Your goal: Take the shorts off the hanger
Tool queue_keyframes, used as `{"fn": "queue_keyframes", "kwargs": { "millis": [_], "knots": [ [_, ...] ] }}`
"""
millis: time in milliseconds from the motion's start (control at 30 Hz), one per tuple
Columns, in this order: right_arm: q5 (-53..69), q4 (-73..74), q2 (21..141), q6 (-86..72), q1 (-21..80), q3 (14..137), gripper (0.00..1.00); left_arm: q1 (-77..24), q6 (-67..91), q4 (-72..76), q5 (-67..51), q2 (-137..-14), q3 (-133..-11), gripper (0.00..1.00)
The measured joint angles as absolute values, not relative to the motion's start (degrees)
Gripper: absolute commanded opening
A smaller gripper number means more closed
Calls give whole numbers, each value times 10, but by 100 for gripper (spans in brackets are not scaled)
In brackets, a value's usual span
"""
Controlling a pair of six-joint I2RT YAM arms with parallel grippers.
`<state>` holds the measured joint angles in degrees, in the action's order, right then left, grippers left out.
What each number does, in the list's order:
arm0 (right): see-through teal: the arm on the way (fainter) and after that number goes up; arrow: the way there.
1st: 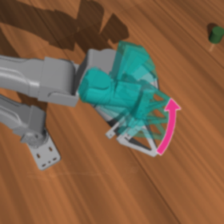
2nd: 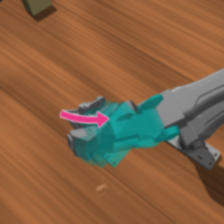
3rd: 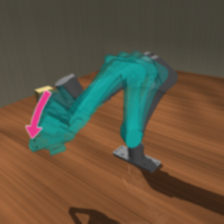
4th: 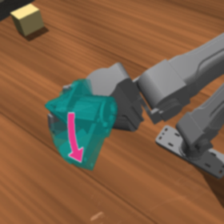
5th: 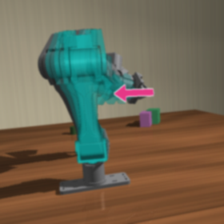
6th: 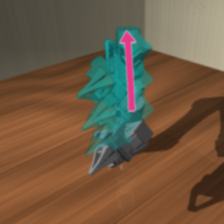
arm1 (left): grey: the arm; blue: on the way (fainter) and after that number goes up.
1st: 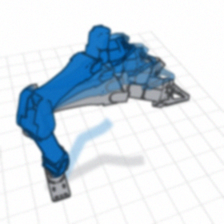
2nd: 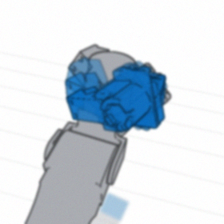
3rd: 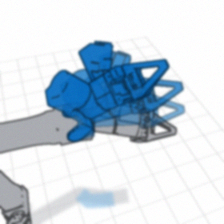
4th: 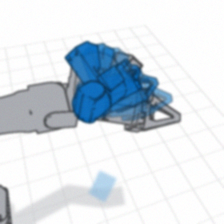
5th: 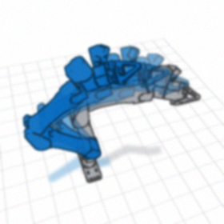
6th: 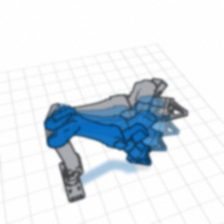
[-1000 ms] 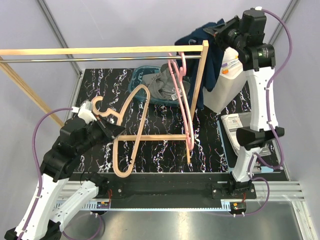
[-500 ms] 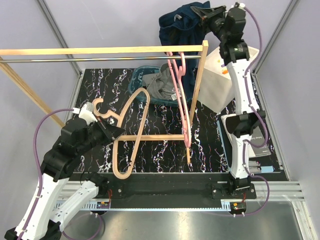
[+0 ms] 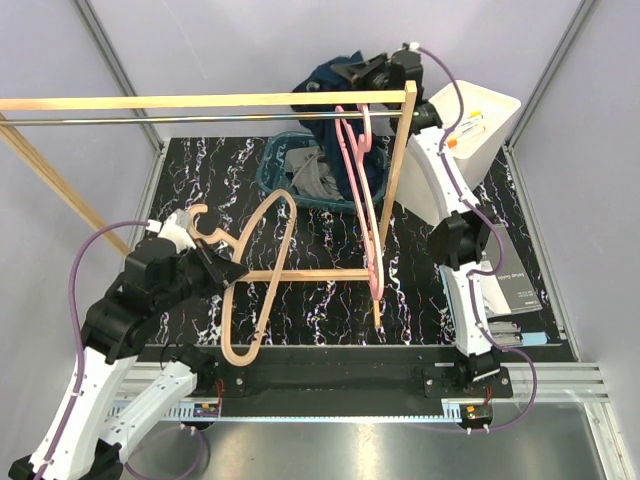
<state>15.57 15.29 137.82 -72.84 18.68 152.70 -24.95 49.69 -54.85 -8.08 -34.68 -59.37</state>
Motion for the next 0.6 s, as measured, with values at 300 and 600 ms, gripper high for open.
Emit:
{"fn": "queue_keyframes", "kwargs": {
  "millis": [300,600],
  "knots": [
    [185,259,1386,-609,217,1374,0,-249,466,-579,-58,-354,-641,0],
    [150,393,1436,-480,217,1436,54,-249,442,-593,-49,-388,-676,0]
  ]
}}
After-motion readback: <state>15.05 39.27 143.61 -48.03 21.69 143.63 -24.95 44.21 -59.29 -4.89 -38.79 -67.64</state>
